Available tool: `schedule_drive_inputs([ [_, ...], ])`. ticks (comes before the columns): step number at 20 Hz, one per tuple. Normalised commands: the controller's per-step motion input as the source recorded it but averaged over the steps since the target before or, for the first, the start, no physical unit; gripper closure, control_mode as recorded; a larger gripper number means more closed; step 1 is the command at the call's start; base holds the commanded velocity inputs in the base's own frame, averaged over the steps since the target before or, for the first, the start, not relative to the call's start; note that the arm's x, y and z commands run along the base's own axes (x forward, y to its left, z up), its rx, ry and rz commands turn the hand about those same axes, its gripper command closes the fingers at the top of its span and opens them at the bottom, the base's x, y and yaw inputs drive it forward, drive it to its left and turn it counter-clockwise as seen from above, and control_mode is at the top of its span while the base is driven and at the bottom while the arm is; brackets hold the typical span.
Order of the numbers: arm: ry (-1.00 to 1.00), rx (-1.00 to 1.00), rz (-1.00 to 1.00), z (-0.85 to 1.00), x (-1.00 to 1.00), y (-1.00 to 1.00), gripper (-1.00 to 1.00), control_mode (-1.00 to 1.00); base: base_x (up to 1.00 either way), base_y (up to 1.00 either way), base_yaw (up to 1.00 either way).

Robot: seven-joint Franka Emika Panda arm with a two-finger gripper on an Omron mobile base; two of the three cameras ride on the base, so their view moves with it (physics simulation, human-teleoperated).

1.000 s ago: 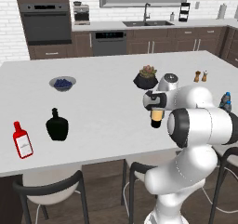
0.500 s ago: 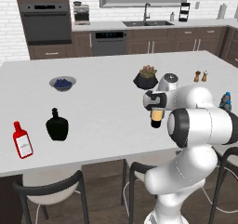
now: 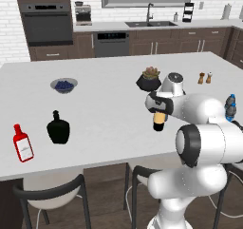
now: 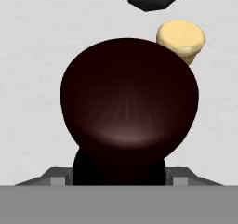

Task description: Move the plastic bottles in the middle to the plastics group, and the glass bottles in the middle to the glass group.

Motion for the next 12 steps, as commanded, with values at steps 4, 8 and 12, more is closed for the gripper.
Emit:
schedule_drive_inputs([
  [4, 0.0, 0.0, 0.12, 0.26, -0.39, 0.71, 1.0, -1.0, 0.0, 0.0, 0.0],
  [8, 0.0, 0.0, 0.21, 0.03, -0.07, 0.95, 1.0, -1.0, 0.0, 0.0, 0.0],
  [12, 0.0, 0.0, 0.27, 0.0, 0.0, 0.97, 1.0, -1.0, 0.0, 0.0, 0.0],
])
